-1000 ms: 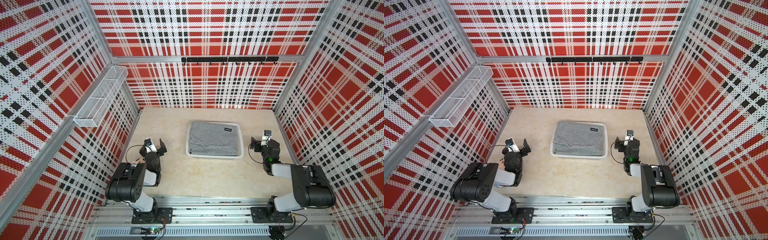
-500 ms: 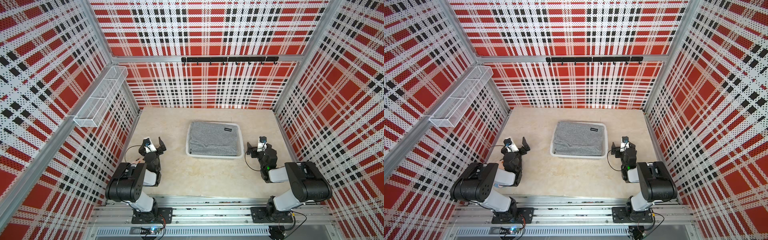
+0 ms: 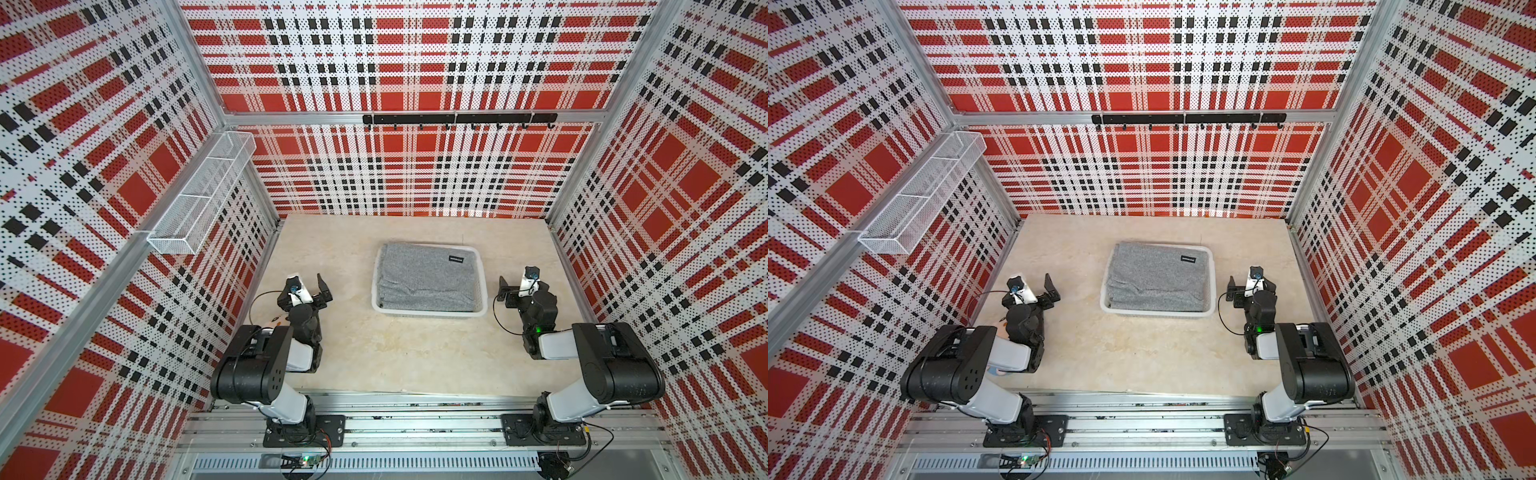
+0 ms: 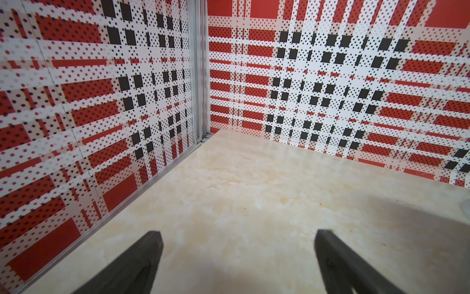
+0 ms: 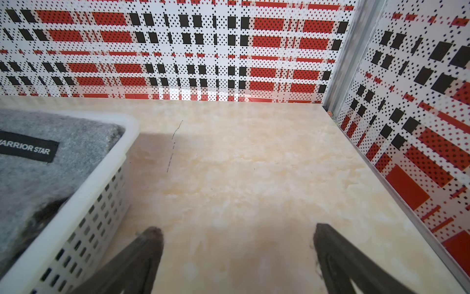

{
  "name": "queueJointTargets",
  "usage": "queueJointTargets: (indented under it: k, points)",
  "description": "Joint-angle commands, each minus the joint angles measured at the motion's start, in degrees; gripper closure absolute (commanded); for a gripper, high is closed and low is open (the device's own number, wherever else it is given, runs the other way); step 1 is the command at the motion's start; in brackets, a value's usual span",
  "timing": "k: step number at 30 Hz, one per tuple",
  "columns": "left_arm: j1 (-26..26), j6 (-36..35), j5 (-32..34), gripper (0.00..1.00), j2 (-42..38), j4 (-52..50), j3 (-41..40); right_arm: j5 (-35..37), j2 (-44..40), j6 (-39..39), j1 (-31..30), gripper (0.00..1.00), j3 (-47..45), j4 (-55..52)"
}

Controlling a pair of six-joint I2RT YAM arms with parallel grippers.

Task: Put the folded scarf in the basket
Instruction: Reset both arms

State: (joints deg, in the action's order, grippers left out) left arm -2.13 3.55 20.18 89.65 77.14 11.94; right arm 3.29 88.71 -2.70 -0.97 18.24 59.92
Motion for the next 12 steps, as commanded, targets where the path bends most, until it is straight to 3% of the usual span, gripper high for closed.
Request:
queueJointTargets:
  k: [1,12]
  points:
    - [-0.3,0.0,0.6,0.01,0.0,1.6,0.1,0.5,-0.2,-0.6,-0.1,0.0,-0.2,0.2]
    - [-0.2,0.0,0.6,0.01,0.0,1.6,0.1,0.3,-0.3,-0.7,0.0,0.0,-0.2,0.1]
